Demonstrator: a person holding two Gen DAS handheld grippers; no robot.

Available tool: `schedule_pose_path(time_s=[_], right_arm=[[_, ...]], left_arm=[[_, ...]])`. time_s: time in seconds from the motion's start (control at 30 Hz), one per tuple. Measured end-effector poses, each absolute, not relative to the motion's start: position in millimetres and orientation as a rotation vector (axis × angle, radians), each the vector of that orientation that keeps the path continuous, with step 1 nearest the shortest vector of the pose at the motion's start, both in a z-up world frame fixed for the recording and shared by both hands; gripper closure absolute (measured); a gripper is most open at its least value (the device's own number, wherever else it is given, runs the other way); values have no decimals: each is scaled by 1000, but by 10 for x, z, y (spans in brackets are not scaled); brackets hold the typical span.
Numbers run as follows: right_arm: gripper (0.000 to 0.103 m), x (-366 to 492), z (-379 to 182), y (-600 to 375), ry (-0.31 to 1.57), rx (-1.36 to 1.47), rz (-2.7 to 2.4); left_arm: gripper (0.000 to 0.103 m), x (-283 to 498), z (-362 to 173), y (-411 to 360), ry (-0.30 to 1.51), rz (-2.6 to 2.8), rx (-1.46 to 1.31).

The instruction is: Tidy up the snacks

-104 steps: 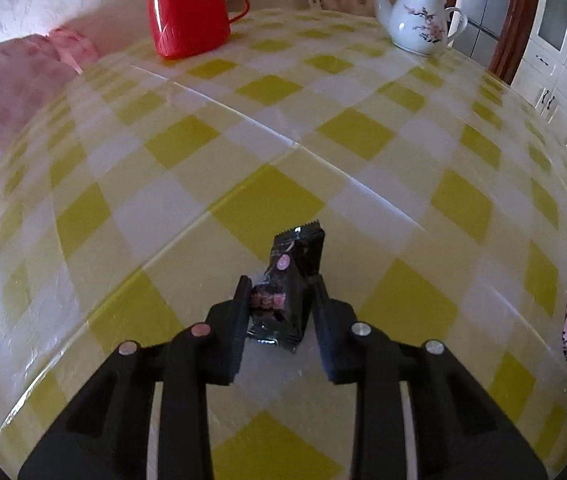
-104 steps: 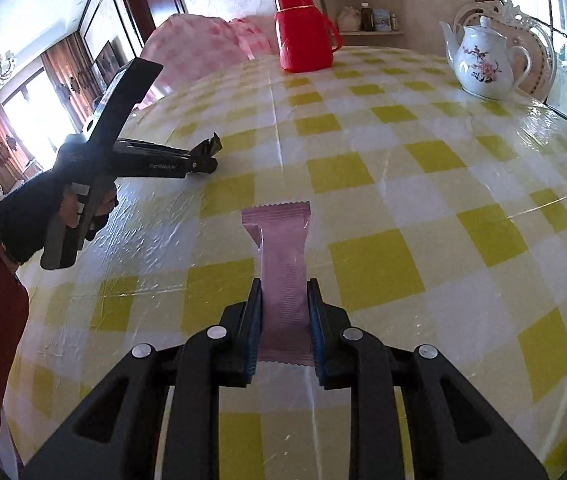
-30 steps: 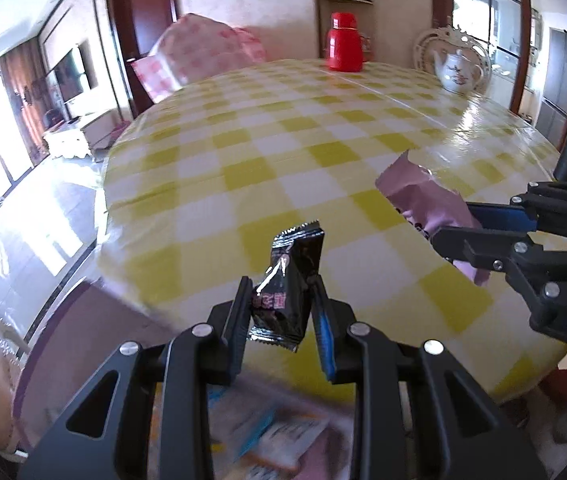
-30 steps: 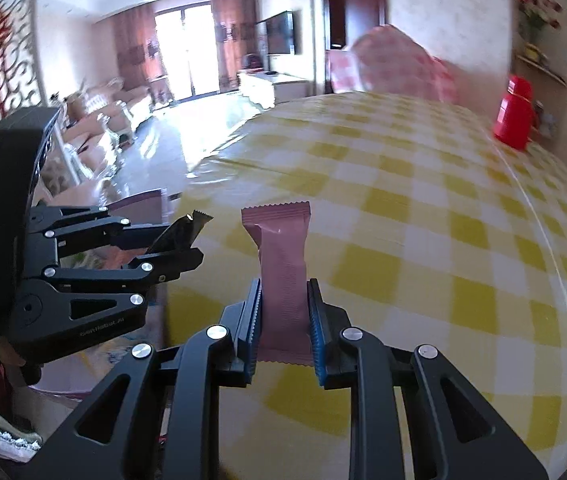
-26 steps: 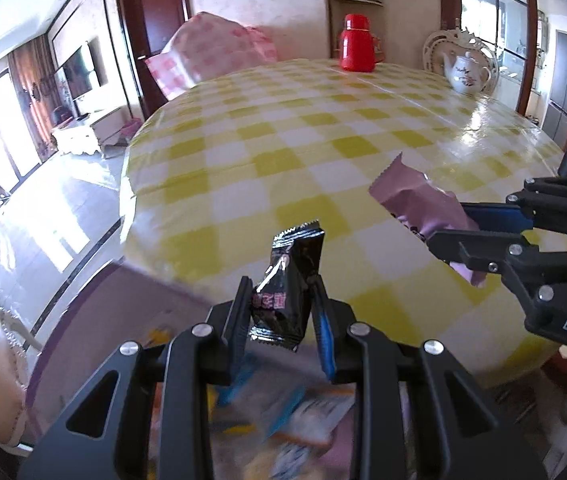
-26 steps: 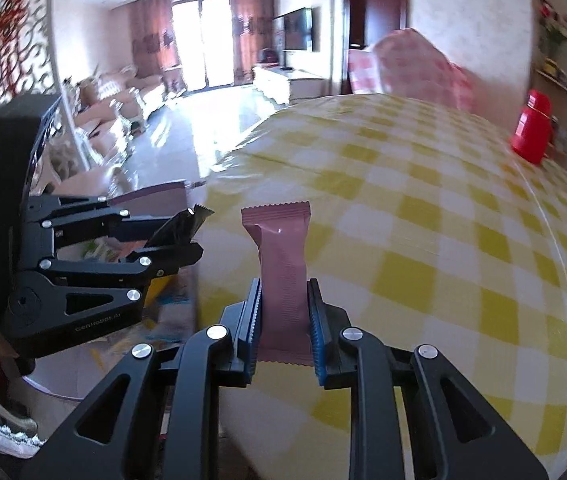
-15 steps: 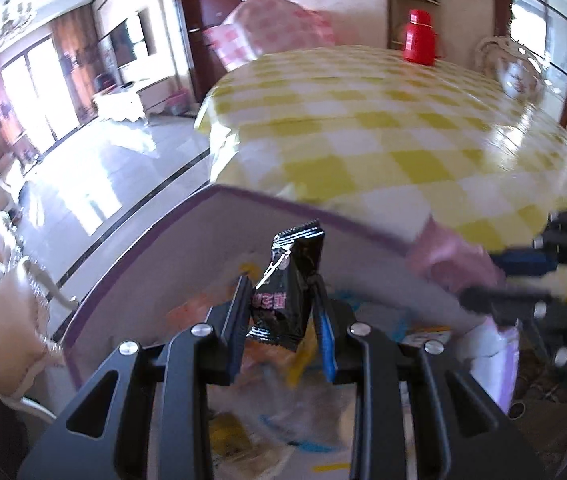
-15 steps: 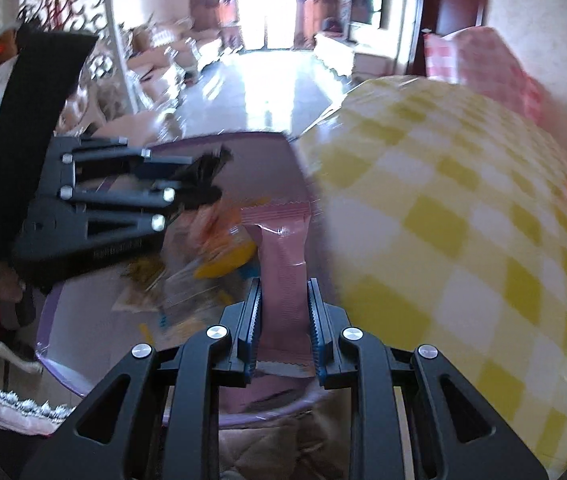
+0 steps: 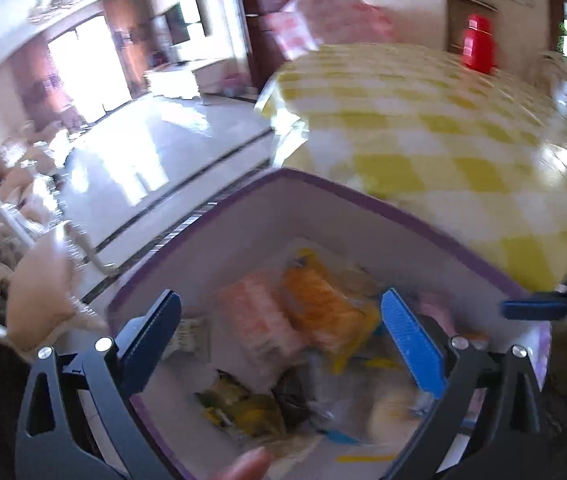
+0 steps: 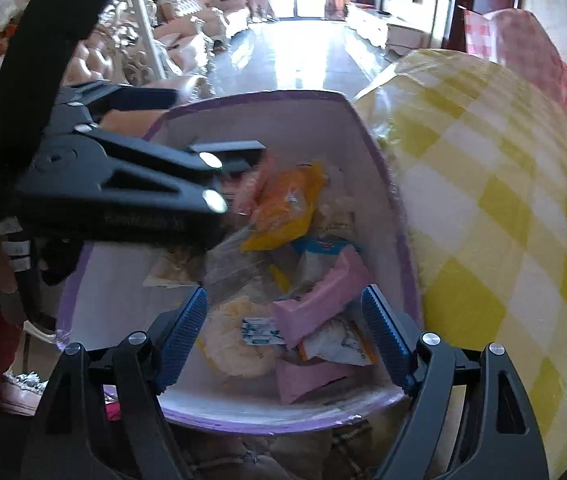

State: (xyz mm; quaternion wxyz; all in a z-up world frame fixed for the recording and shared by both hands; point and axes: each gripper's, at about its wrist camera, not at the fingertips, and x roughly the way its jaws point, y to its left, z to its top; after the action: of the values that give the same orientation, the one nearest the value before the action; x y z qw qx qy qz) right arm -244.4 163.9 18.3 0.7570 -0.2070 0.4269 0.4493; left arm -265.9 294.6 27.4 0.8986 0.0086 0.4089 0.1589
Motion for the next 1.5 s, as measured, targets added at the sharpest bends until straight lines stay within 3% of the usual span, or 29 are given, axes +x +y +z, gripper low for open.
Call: schedule_pose_path(time_s=[0.1, 0.63, 1.5], right_arm=[[16, -2423, 248, 1596, 935, -443, 910], [16, -2358, 262, 1726, 1004, -466, 822], [16, -2356, 160, 1749, 1037, -446, 823]], left_arm=[[2, -2715, 313, 3055, 834, 313, -74], [2, -2611, 47, 3197, 999, 401, -138], [2, -2550, -82, 3256, 1040, 387, -160]])
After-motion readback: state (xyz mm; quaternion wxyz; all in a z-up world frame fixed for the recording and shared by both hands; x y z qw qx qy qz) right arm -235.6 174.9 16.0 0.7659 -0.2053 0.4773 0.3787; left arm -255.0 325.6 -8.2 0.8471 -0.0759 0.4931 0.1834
